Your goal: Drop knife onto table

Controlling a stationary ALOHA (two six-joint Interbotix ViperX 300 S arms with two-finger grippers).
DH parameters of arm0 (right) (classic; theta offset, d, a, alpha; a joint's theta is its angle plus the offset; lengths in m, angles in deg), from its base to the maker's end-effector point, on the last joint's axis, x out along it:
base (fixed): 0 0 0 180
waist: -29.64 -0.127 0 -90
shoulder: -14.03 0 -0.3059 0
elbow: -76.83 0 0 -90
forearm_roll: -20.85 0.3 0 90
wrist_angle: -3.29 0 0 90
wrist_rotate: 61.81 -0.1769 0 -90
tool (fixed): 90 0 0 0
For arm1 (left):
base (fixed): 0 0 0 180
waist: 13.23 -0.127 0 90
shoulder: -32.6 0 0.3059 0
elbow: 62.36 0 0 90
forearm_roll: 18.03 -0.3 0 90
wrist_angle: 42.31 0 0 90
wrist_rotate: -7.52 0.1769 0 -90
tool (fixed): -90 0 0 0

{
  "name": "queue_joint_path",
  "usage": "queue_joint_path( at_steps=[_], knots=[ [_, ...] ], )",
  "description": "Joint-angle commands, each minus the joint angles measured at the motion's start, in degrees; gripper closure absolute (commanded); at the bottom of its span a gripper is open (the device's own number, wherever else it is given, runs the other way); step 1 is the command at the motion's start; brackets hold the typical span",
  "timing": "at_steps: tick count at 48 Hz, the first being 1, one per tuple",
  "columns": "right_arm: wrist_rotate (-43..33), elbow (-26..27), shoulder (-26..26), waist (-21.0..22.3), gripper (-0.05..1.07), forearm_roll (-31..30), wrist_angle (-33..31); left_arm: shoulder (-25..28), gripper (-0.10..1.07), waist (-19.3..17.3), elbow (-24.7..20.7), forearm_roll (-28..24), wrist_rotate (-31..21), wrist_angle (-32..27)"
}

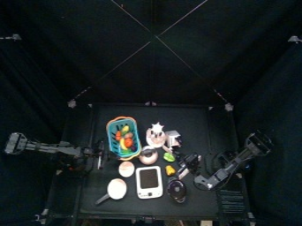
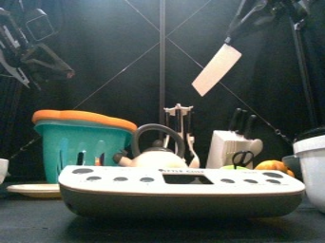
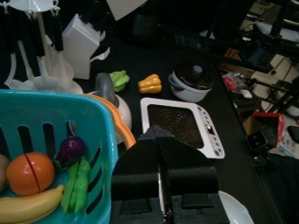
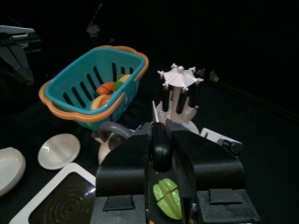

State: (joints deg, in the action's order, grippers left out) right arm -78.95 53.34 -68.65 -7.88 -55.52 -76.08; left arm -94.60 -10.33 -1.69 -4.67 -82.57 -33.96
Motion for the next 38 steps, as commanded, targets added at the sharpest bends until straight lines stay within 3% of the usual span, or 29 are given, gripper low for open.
queue_joint_path(
  at_steps=[1,17,38],
  knots=[
    [-0.4,0.6,1.3,-0.2,0.82,-0.5,0.3,0.2,1.0,-0.1,-1.4,0.0,0.0,0.3],
    [-0.5,0.5,1.3,-2.3,0.82,0.2,1.5,0.2,1.0,-0.1,-1.5,0.0,0.0,0.3],
    [-0.6,-1.0,0.6,-1.4,0.82,10.1,10.7,0.1,1.0,-0.1,-1.2,0.1,0.0,0.3]
  ],
)
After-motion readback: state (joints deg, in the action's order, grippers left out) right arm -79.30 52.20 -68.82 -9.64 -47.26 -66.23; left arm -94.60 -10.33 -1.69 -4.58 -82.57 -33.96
